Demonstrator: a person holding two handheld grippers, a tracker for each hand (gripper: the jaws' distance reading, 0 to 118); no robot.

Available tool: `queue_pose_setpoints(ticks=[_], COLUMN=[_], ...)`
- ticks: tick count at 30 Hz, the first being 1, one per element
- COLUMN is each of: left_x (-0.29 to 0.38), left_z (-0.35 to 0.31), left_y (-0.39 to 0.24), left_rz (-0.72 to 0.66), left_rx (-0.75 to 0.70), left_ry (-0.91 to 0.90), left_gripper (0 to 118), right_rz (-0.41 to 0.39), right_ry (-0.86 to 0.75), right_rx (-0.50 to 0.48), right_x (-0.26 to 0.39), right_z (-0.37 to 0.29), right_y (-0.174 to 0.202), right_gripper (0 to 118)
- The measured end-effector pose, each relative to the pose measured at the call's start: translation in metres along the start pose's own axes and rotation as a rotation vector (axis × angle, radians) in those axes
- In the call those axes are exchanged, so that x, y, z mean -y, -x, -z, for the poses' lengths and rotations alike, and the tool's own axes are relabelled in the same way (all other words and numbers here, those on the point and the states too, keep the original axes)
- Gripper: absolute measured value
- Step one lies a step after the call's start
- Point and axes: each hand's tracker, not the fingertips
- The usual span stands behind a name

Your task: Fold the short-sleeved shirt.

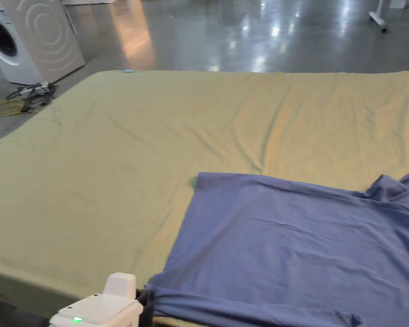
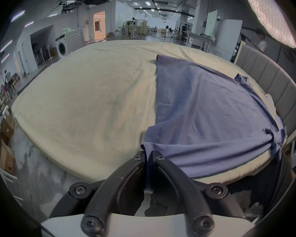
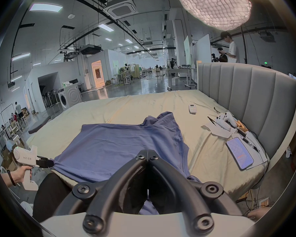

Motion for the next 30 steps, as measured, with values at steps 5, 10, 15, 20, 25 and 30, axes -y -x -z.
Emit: queue_pose_setpoints(ticks=[5, 10, 15, 20, 25, 30], left_x=[-0.004, 0.001, -0.001, 0.005, 0.001, -0.001], left_z=[0.000, 0.015, 0.020, 0.038, 0.024, 0.019], left_y=[-0.017, -0.006, -0.002, 0.011, 0.000, -0.002], left_rz=[0.047, 0.048, 0.038, 0.034, 0.022, 0.012], left_rx=[-0.017, -0.022, -0.025, -0.030, -0.026, -0.028], left_ry=[0.022, 0.036, 0.041, 0.046, 0.053, 0.051], left_gripper=[7, 7, 7, 7, 7, 7], right_rz=[0.023, -0.019, -0.088, 0.119, 0.192, 0.072], right_ry=[0.040, 0.180, 0.367, 0.413, 0.426, 0.414], right_rx=[0.068, 0.160, 0.154, 0.138, 0.121, 0.125], right_x=[0.003, 0.028, 0.056, 0.072, 0.080, 0.075], right_z=[0.003, 0.026, 0.054, 0.073, 0.092, 0.094], right_y=[-0.015, -0.044, -0.059, -0.075, -0.092, -0.084], right_gripper=[10, 51, 51, 51, 51, 51])
